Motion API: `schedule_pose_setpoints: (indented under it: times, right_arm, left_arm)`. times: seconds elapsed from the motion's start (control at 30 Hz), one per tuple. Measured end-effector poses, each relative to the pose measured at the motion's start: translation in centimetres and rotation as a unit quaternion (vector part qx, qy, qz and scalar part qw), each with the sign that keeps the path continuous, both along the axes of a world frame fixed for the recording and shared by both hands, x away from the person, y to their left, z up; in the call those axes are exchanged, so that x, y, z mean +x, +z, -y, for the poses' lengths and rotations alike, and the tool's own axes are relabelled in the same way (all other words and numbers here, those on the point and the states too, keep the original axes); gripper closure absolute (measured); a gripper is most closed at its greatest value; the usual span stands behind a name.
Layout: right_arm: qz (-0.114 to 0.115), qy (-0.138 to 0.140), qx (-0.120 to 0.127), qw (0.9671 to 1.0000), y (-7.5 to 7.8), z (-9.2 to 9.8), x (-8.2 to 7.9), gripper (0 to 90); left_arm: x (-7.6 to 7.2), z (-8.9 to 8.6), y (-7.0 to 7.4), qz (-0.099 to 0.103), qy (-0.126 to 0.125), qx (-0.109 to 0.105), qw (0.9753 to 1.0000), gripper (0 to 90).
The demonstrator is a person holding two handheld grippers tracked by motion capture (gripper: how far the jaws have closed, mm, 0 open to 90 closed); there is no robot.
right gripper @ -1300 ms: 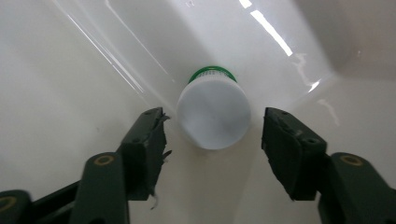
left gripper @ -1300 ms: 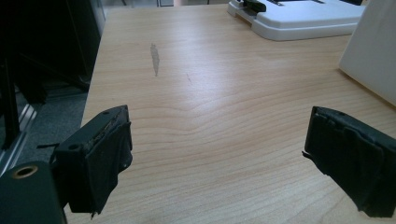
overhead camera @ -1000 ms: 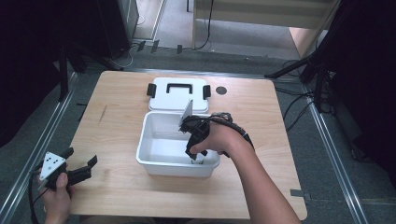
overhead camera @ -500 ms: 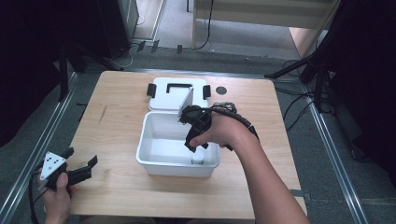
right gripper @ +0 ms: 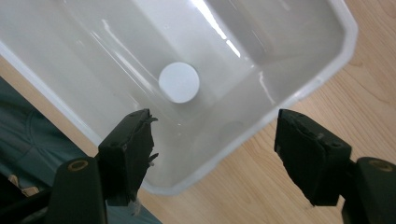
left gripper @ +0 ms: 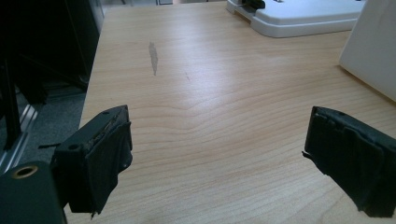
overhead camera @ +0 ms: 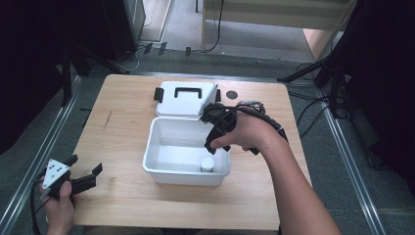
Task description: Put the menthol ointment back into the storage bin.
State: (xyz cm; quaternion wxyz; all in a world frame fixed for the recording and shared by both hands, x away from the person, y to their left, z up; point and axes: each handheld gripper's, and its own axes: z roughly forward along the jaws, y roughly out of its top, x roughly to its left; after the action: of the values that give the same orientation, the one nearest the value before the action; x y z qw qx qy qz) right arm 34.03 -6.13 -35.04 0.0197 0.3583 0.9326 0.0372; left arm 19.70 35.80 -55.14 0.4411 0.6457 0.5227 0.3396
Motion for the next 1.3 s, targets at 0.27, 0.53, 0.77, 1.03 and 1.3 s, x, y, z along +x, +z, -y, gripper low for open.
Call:
schedule_pose_setpoints:
  times: [0.27,0.53,0.77,1.03,1.3]
  right_arm:
    - [0.006,-0.018,-0.001,0.9998,0.6,2.6,0.0,29.0]
    - [0.008,-0.040,0.001,0.9992,0.8,5.8,0.0,29.0]
    - [0.006,-0.058,0.003,0.9983,0.4,8.1,0.1,29.1]
    - [0.006,-0.071,0.009,0.9974,-0.5,10.0,0.1,29.2]
    - [0.003,-0.089,0.015,0.9959,-2.0,11.9,0.1,29.7]
  left_arm:
    - [0.0,0.1,0.0,-0.001,0.000,0.001,1.0000,8.2]
    - [0.0,0.1,0.0,-0.001,0.000,0.004,1.0000,8.2]
    - [0.0,0.1,0.0,0.000,0.001,0.003,1.0000,8.2]
    - [0.0,0.1,0.0,0.000,0.001,0.003,1.0000,8.2]
    - [0.0,0.1,0.0,0.001,0.001,0.004,1.0000,8.3]
